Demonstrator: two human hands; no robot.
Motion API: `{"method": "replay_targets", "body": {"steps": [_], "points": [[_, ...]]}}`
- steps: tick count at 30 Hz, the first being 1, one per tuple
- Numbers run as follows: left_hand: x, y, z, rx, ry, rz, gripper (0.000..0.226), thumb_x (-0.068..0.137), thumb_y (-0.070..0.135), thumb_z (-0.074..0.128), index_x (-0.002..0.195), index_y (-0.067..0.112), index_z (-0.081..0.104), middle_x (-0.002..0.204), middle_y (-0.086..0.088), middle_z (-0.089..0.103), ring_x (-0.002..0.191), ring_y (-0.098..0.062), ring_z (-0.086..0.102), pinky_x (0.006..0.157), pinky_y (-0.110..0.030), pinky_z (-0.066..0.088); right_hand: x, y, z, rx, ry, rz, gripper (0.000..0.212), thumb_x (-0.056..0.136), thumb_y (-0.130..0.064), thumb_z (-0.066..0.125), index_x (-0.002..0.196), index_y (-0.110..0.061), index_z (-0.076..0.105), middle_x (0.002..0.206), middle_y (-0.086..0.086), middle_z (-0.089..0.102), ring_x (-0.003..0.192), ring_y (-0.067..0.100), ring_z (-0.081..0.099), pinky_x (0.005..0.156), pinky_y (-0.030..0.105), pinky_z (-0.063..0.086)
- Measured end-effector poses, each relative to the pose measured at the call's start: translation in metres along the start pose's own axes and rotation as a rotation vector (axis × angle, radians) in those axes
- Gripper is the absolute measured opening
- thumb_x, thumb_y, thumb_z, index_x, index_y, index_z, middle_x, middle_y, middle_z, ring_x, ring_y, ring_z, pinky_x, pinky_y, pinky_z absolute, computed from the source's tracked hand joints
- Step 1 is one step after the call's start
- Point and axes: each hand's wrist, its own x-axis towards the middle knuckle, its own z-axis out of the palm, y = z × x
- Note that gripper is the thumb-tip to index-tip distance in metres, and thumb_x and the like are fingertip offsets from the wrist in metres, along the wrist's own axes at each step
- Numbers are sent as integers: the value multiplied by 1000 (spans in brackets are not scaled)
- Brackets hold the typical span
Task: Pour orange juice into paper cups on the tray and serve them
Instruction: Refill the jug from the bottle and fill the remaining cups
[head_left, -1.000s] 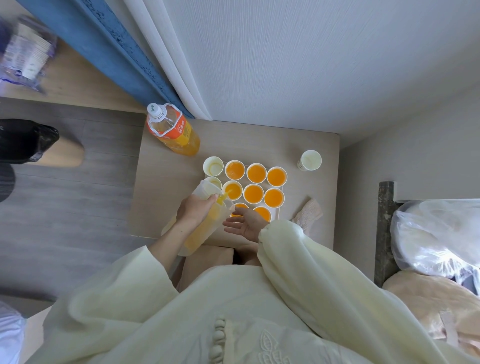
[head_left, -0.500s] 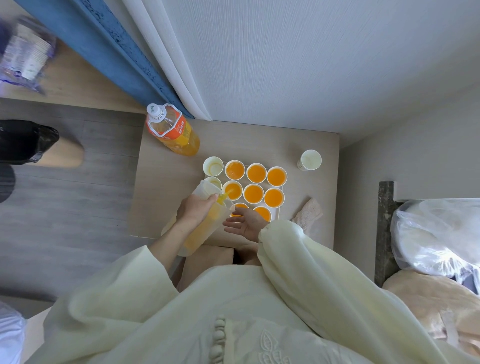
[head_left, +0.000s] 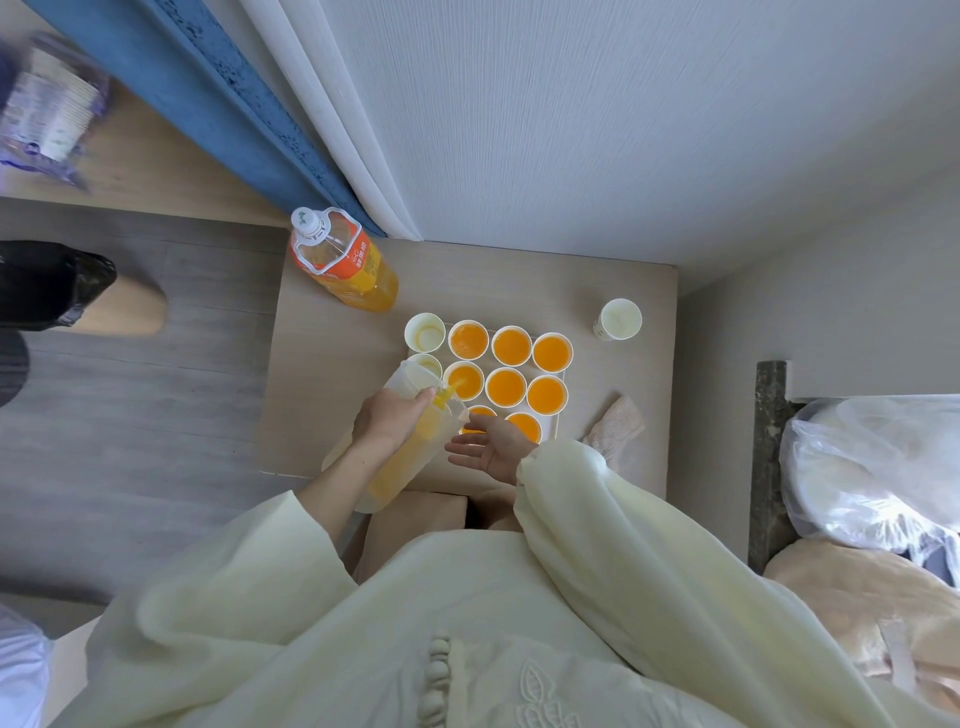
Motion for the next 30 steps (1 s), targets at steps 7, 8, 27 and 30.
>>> {"method": "replay_targets", "body": {"steps": [7, 8, 27, 30], "points": [[2, -1, 0, -8, -7, -3, 55, 86, 59, 54, 103, 8, 65, 104, -12, 66, 97, -31, 61, 76, -33, 45, 1, 0, 1, 6, 4, -5, 33, 99, -19, 51, 127, -2, 50, 120, 22, 59, 105, 34, 65, 80, 42, 58], [3, -1, 0, -7, -7, -4, 56, 86, 60, 54, 103, 8, 65, 105, -12, 66, 97, -31, 61, 76, -33, 45, 1, 0, 1, 6, 5, -4, 33, 99, -19, 50, 127, -2, 50, 121, 22, 59, 105, 34, 65, 81, 42, 58], [1, 1, -1, 1, 2, -2, 57, 87, 59, 54, 108, 7, 64, 107, -13, 65, 100, -32, 60, 81, -35, 46, -1, -1, 2, 2, 12, 6, 32, 99, -20, 51, 126, -2, 50, 117, 21, 60, 103, 33, 65, 78, 41, 59], [1, 1, -2, 7, 5, 8, 56, 87, 59, 54, 108, 8, 64, 108, -13, 65, 100, -32, 60, 82, -36, 47, -1, -1, 2, -2, 11, 6, 33, 99, -19, 51, 127, -2, 49, 117, 20, 60, 104, 33, 65, 81, 42, 58]]}}
